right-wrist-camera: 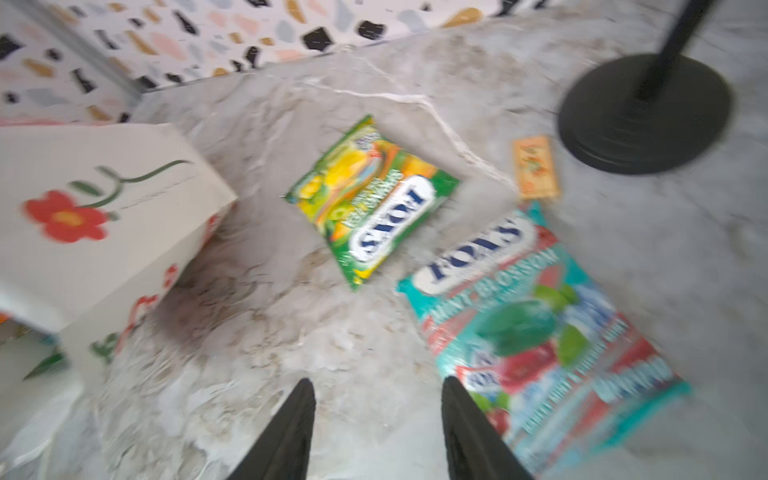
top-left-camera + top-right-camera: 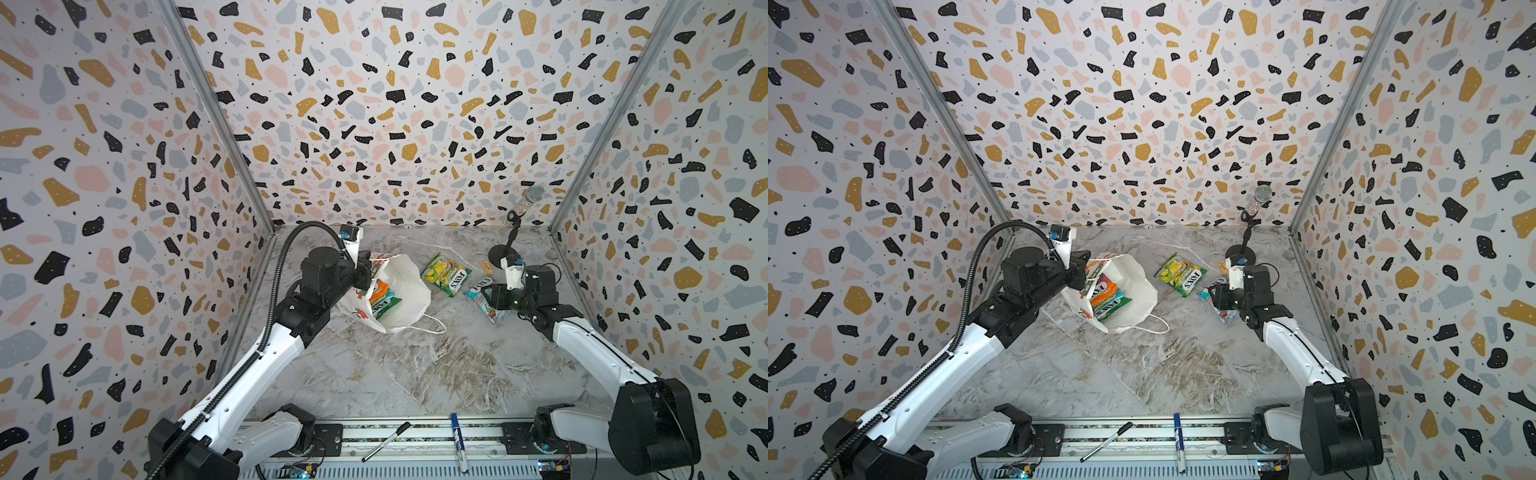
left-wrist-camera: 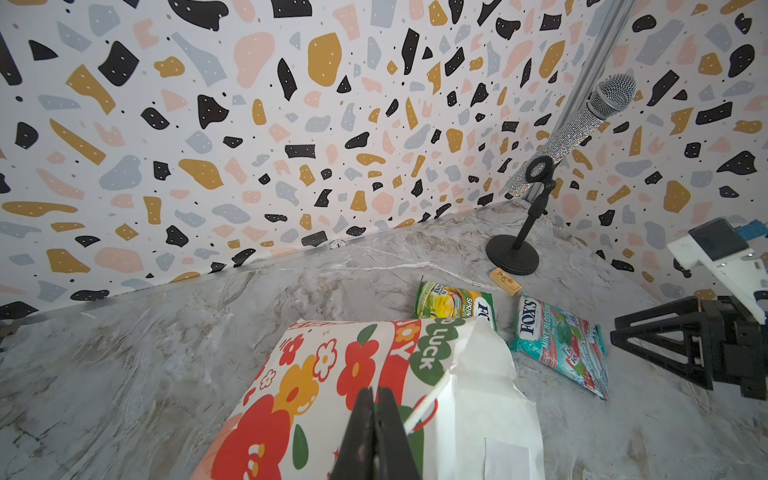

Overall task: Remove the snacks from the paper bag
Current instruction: 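Move the open right gripper back into the bag opening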

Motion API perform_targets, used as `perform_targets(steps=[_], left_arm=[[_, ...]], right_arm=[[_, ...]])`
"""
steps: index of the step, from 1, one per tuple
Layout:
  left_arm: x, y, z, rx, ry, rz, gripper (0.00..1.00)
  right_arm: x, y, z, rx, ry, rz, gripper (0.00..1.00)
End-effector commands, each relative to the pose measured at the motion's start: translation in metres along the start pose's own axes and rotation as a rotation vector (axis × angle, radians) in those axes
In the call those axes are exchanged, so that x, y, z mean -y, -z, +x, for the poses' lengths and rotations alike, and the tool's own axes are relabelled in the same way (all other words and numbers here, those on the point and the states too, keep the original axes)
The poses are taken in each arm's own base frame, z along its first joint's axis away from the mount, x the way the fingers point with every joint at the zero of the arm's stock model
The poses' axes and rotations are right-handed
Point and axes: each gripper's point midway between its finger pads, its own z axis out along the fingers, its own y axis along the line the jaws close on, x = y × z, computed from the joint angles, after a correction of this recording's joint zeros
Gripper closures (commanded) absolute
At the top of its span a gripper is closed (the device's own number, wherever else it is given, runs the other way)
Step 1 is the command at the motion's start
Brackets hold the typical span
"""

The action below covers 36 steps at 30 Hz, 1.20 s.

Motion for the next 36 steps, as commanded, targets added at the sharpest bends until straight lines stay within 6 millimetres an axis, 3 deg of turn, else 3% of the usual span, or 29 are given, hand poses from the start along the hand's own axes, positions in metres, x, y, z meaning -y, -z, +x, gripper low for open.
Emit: perform_targets(steps=[1, 3, 7, 15, 26, 36], left_arm=[[0.002, 0.004, -0.009, 0.038, -0.019, 0.010, 1.00], [0.003, 0.006, -0.010, 0.042, -0.023, 0.015, 1.00], [0.004, 0.006, -0.010, 0.042, -0.026, 0.021, 1.00], [0.008, 0.006, -0.010, 0.044, -0.028, 0.047, 1.00], [0.016, 0.009, -0.017, 0.070, -0.006, 0.094, 1.00], [0.021, 0.008, -0.010, 0.056, -0.033, 0.121, 1.00]], right_arm=[[-0.059, 0.005, -0.018, 0.064, 0.123, -0.190, 0.49], [-0.093, 0.004, -0.019, 0.072, 0.180, -0.280, 0.49], [-0.139, 0.003, -0.018, 0.085, 0.269, -0.394, 0.51], [-0.190, -0.023, -0.003, 0.024, 0.303, -0.487, 0.54], [-0.214, -0.082, 0.030, -0.115, 0.266, -0.450, 0.57], [-0.233, -0.120, 0.028, -0.174, 0.099, -0.469, 0.60]])
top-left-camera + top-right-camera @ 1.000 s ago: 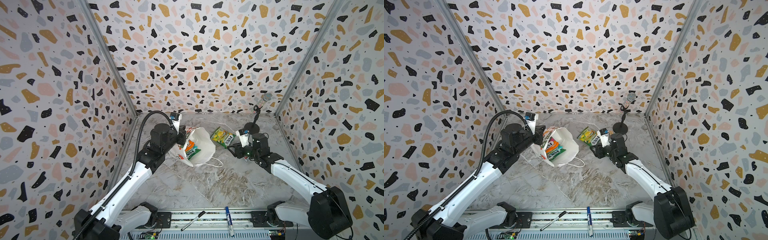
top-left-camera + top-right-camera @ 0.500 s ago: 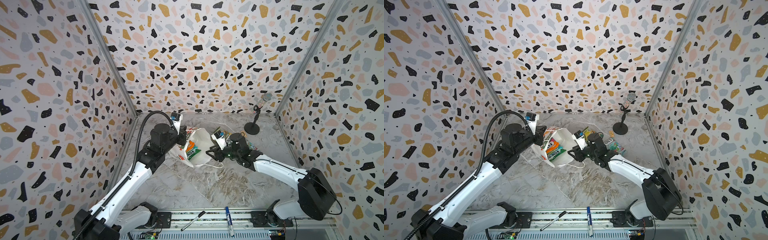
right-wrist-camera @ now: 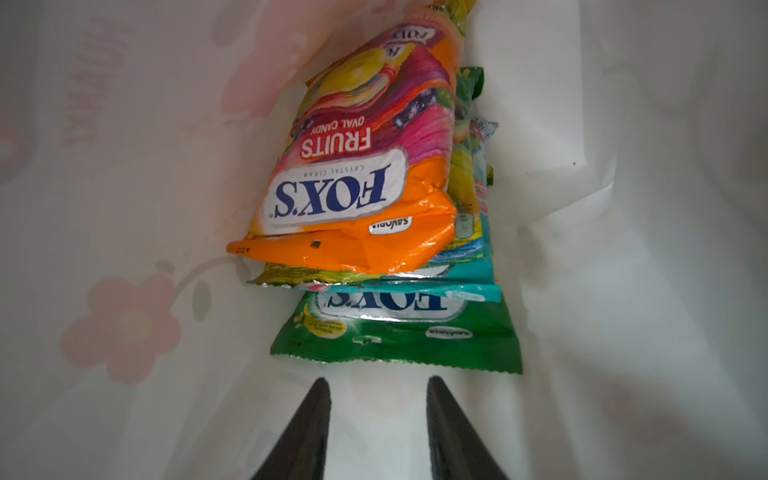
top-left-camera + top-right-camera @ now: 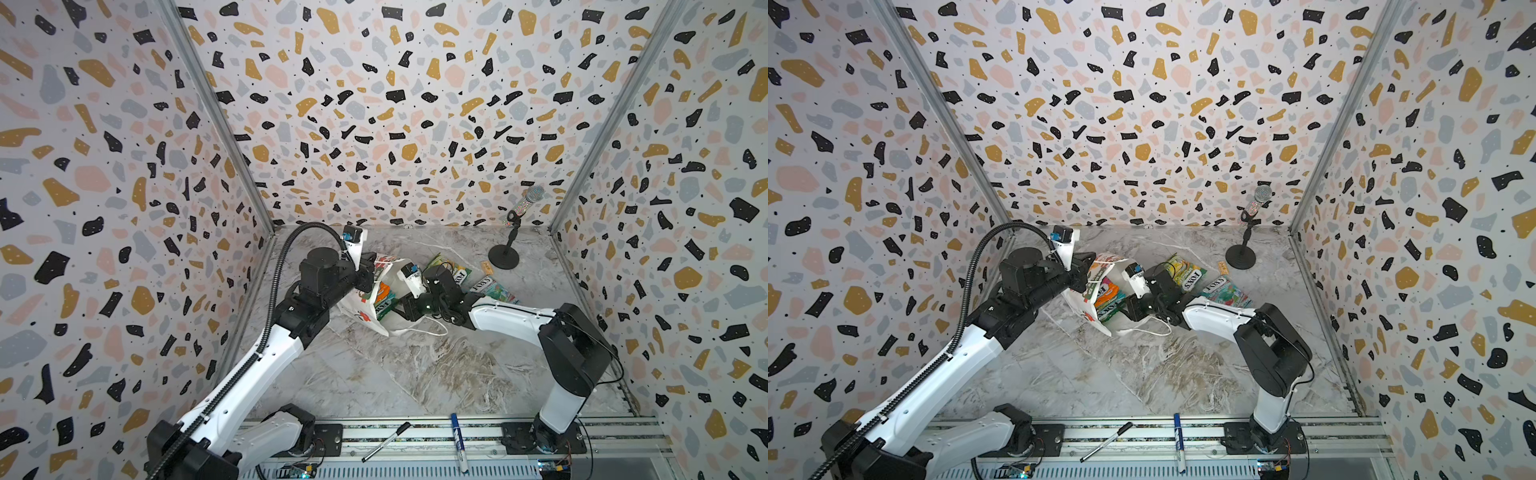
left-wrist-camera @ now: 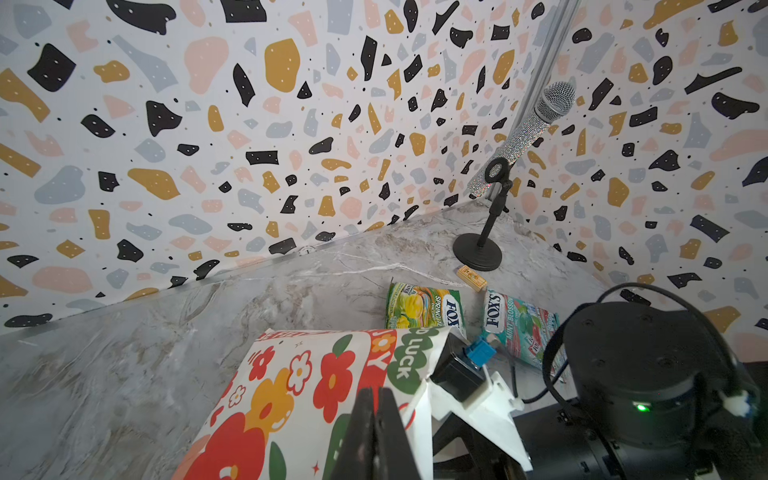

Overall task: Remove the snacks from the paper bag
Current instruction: 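Move the open right gripper back into the bag opening, then close the right gripper on the orange Fox's Fruits packet inside the bag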

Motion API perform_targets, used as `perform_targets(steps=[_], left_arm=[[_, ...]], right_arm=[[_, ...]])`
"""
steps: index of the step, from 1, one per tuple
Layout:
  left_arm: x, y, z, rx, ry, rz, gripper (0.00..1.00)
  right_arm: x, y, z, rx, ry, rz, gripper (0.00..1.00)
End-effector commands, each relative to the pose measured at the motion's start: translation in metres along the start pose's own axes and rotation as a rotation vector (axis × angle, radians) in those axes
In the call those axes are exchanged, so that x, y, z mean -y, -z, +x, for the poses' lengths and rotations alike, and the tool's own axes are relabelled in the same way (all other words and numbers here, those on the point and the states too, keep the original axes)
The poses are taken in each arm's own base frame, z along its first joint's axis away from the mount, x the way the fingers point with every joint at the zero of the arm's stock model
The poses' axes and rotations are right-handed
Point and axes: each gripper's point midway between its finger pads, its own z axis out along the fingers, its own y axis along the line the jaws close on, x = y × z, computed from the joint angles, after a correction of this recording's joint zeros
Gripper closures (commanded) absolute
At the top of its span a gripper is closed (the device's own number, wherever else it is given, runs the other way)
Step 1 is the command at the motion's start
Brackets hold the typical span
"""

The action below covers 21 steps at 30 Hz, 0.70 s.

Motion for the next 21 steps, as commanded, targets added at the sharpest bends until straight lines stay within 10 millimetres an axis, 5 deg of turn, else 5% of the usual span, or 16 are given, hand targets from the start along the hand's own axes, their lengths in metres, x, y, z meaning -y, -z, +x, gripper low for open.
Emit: perform_targets(steps=[1, 14, 21], left_arm=[[0.004, 0.004, -0.009, 0.046, -0.032, 0.019, 1.00], [0.006, 0.002, -0.005, 0.032, -0.040, 0.032, 1.00], [0.006, 0.002, -0.005, 0.032, -0.040, 0.033, 1.00]], right_arm=[[-0.013, 0.000, -0.025, 0.062, -0.072, -0.039, 0.61], [-0.024, -0.012, -0.038, 0.138, -0.295, -0.137, 0.64], [-0.012, -0.020, -0.034, 0.158, -0.372, -0.058, 0.62]])
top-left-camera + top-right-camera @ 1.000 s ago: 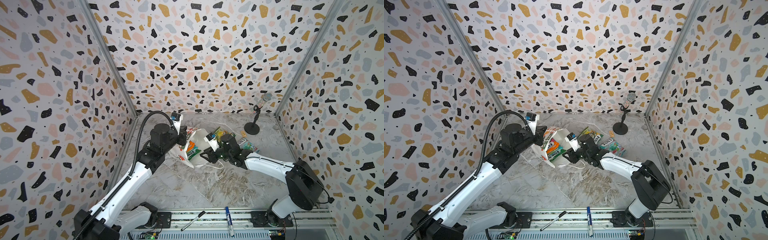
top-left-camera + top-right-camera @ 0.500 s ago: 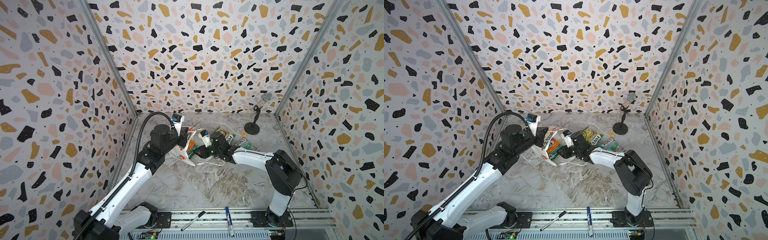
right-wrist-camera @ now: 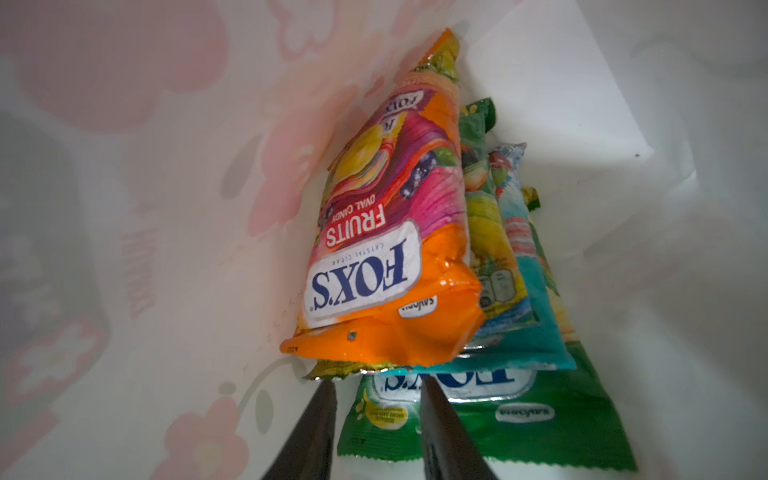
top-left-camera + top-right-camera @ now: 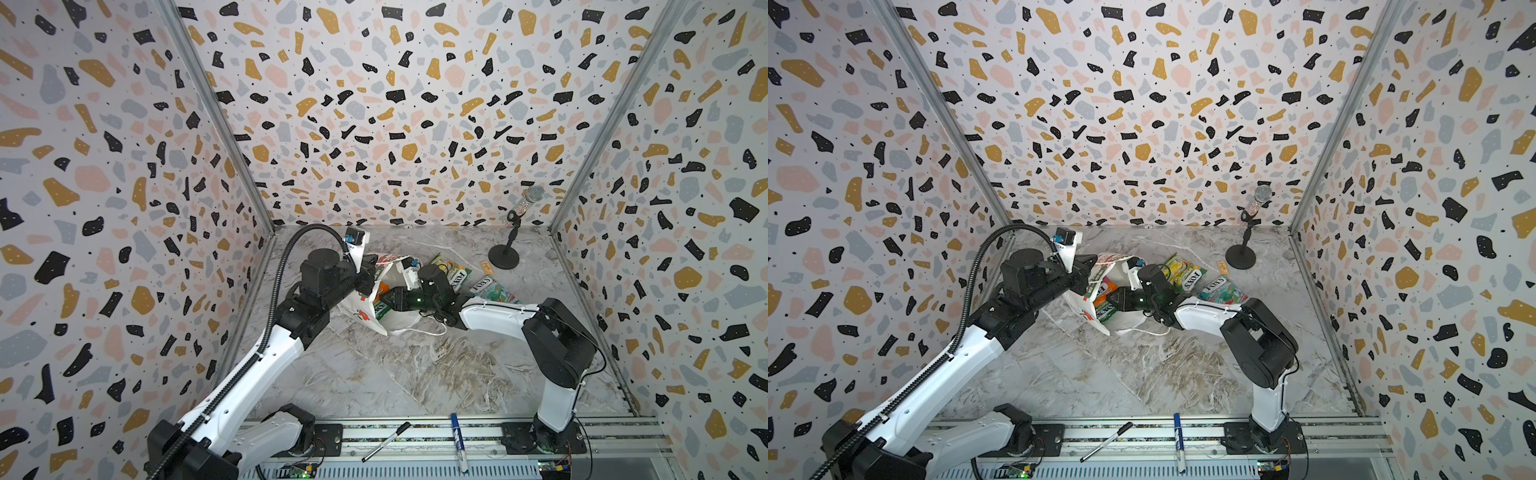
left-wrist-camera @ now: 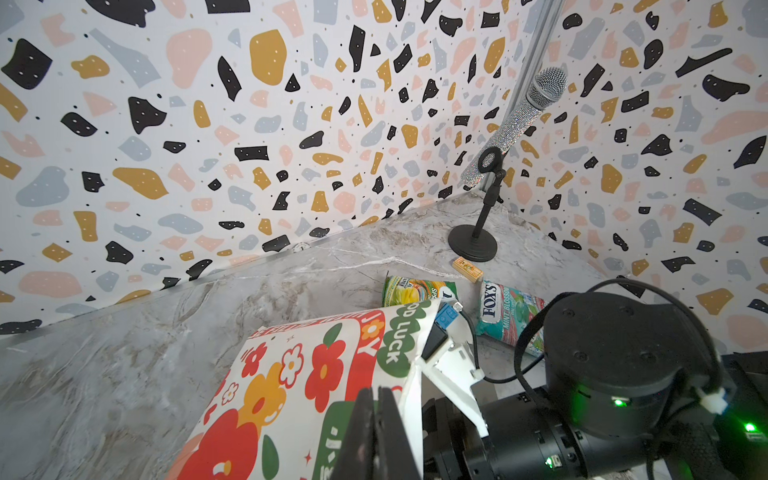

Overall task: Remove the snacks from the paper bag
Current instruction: 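Close the right gripper on the orange Fox's Fruits packet inside the bag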

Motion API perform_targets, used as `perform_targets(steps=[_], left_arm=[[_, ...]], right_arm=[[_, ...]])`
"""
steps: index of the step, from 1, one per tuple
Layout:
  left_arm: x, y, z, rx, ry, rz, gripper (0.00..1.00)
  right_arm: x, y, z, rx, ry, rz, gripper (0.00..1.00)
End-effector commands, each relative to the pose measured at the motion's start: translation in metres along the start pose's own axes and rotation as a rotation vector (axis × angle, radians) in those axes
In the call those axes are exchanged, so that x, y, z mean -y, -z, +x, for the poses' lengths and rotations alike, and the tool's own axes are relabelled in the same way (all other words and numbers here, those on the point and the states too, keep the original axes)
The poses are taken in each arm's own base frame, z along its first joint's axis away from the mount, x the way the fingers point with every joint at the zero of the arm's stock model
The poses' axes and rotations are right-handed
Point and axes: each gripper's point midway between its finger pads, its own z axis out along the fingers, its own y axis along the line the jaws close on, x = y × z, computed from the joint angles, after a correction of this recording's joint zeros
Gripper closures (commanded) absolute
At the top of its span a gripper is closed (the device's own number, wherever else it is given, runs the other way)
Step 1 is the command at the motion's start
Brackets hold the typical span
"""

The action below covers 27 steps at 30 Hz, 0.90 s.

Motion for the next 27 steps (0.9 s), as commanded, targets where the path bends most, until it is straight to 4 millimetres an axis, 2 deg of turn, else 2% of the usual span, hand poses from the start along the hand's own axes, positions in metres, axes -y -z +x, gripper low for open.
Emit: perform_targets(steps=[1, 7, 17, 27], left_arm=[[0.003, 0.002, -0.010, 0.043, -0.019, 0.013, 1.00], [0.003, 0.002, -0.010, 0.042, -0.019, 0.016, 1.00], [0.003, 0.002, -0.009, 0.041, -0.017, 0.018, 1.00], [0.003, 0.002, -0.009, 0.042, -0.016, 0.019, 1.00]], right_arm=[[-0.001, -0.002, -0.010, 0.049, -0.051, 0.019, 0.62], [-0.004, -0.012, -0.007, 0.033, -0.049, 0.012, 0.62], [-0.017, -0.018, -0.009, 0.039, -0.059, -0.049, 0.65], [-0.014, -0.025, -0.010, 0.053, -0.114, -0.062, 0.65]])
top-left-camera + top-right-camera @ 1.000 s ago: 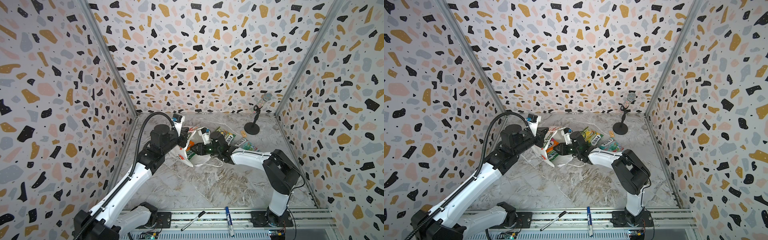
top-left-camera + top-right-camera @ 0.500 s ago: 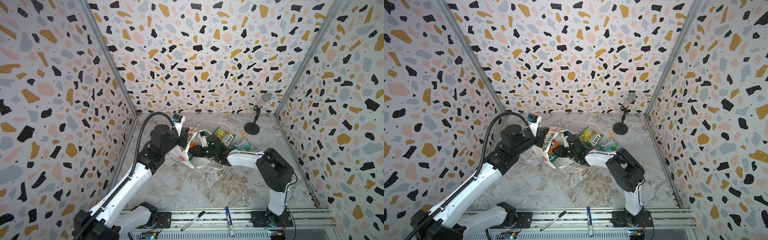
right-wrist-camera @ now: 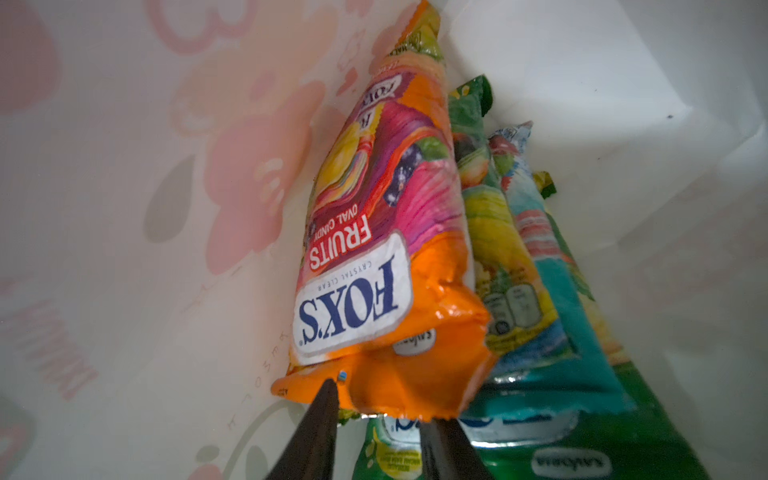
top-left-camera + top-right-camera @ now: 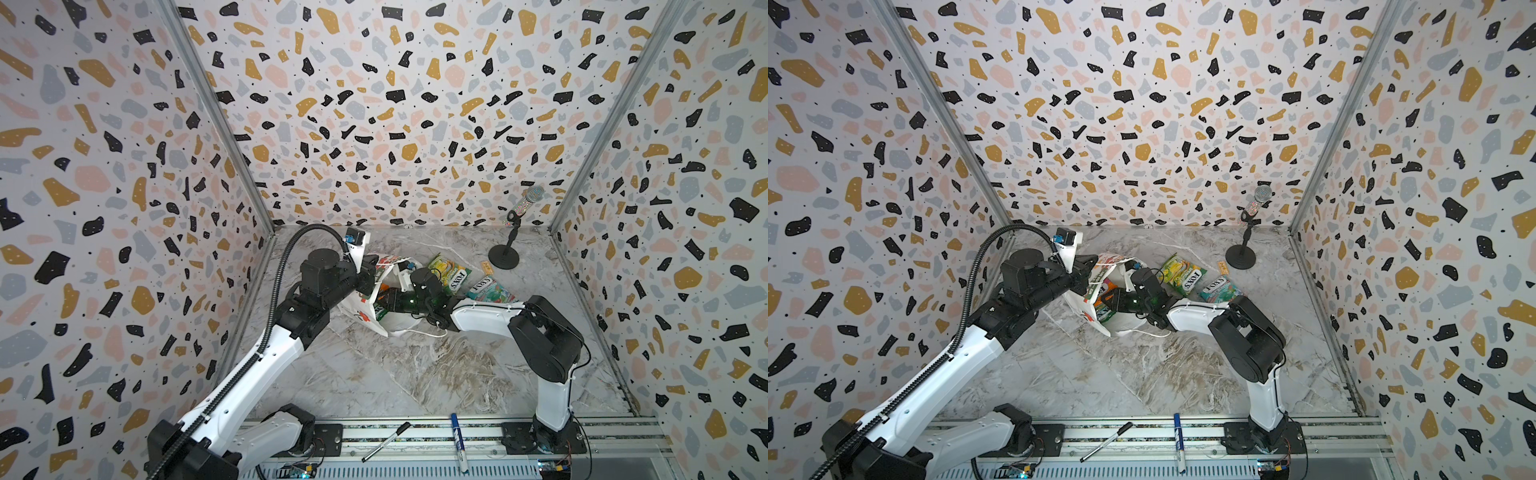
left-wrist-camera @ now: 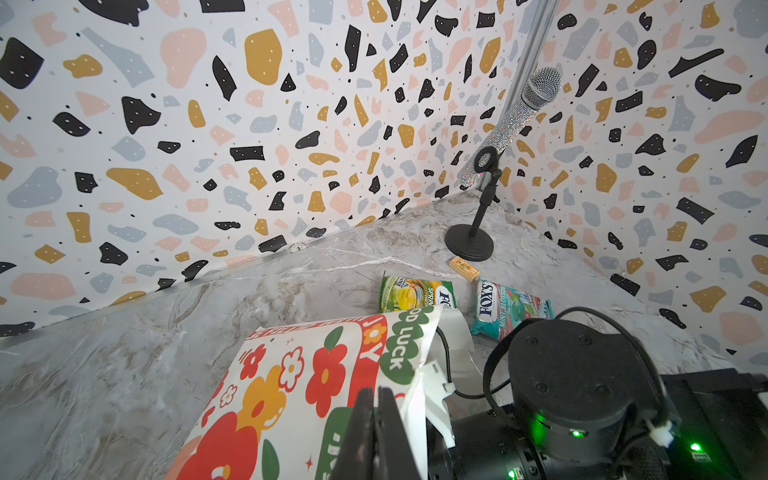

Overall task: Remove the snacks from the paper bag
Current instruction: 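Close the right gripper on the orange Fox's Fruits packet inside the bag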

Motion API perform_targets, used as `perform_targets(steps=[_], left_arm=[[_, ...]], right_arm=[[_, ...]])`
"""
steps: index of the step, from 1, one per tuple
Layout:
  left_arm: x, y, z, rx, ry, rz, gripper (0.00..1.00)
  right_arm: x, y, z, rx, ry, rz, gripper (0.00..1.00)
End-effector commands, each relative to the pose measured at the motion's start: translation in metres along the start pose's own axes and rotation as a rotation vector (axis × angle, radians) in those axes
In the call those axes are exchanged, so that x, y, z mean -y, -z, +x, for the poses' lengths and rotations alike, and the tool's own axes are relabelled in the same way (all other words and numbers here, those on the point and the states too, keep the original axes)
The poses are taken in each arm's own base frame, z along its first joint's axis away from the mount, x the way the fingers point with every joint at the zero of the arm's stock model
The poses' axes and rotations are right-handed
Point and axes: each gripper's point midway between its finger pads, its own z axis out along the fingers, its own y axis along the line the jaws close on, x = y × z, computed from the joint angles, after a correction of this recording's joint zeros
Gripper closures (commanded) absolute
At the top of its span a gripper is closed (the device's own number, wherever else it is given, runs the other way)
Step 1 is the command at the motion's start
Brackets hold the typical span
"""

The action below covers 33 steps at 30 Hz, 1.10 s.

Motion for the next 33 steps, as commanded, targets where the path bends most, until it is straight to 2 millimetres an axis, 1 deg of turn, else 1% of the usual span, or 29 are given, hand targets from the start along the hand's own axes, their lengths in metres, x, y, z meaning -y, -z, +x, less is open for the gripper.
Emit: perform_targets(steps=[1, 4, 7, 11, 14, 19, 25, 29, 33], left_arm=[[0.001, 0.002, -0.010, 0.043, -0.015, 0.007, 1.00], [0.001, 0.002, -0.009, 0.042, -0.016, 0.004, 1.00], [0.001, 0.002, -0.009, 0.042, -0.016, 0.004, 1.00], [-0.003, 0.001, -0.008, 0.038, -0.015, -0.015, 1.00], [-0.011, 0.002, -0.008, 0.039, -0.005, -0.064, 1.00], [-0.021, 0.002, -0.007, 0.040, 0.016, -0.126, 1.00], [-0.034, 0.004, -0.009, 0.056, 0.046, -0.196, 1.00], [-0.038, 0.006, -0.010, 0.071, 0.062, -0.222, 1.00], [-0.041, 0.008, -0.011, 0.078, 0.069, -0.237, 1.00]], right_arm=[[-0.019, -0.004, -0.014, 0.036, -0.014, -0.059, 0.65], [-0.022, -0.006, -0.018, 0.057, -0.029, -0.084, 0.66], [-0.030, -0.007, -0.025, 0.087, -0.043, -0.126, 0.71], [-0.044, -0.004, -0.033, 0.116, -0.044, -0.182, 0.87], [-0.050, 0.001, -0.034, 0.119, -0.011, -0.187, 1.00], [-0.052, 0.015, -0.030, 0.113, 0.051, -0.157, 1.00], [-0.060, 0.036, -0.033, 0.123, 0.165, -0.120, 1.00], [-0.061, 0.050, -0.031, 0.118, 0.234, -0.082, 1.00], [-0.068, 0.068, -0.032, 0.123, 0.309, -0.057, 1.00]])
